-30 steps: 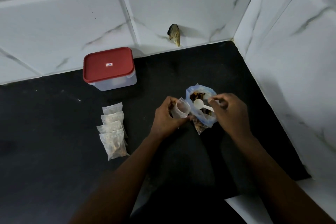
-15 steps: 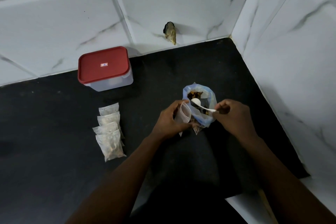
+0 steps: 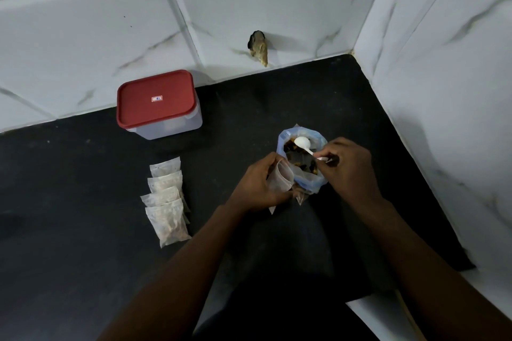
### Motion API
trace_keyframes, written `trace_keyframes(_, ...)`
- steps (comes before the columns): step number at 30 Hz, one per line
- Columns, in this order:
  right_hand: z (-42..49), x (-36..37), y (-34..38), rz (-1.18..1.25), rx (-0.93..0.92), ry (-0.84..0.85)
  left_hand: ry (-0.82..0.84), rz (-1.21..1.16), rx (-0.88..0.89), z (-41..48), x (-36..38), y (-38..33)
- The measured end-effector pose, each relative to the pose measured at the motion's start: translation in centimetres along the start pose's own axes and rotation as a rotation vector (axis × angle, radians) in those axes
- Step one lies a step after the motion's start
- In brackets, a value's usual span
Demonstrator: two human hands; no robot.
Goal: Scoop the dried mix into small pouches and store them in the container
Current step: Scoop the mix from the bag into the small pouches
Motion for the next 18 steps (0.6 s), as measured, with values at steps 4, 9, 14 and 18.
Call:
trace_keyframes(4,0.1,0.4,-0.6,-0.011,0.054,0.032,-0.045,-0.008,0.035,-0.2,-0.7,0.1)
trace_keyframes(9,-0.2,0.2,-0.3,-0.017,0.016,0.027,-0.079,-0.01,0.063,-0.2,-1.2,0.2)
trace_keyframes(14,0.9,0.7,0.9,0.028,-0.071,0.063,-0.179,0.062,0.096,0.6,-2.1,0.4)
trace_keyframes(18,1.2,1.2,1.4,0.044,-0.152,0.135,-0.167,0.087,0.067,1.5,-2.3,0.5)
Point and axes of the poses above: each hand's wrist, its own z-axis towards the middle knuckle, its own x-axis out of the palm, y = z × x, the point moved 8 cm from there along z, towards the middle knuckle, and after that the axes turned 5 degrees about z, right-handed, at the moved point
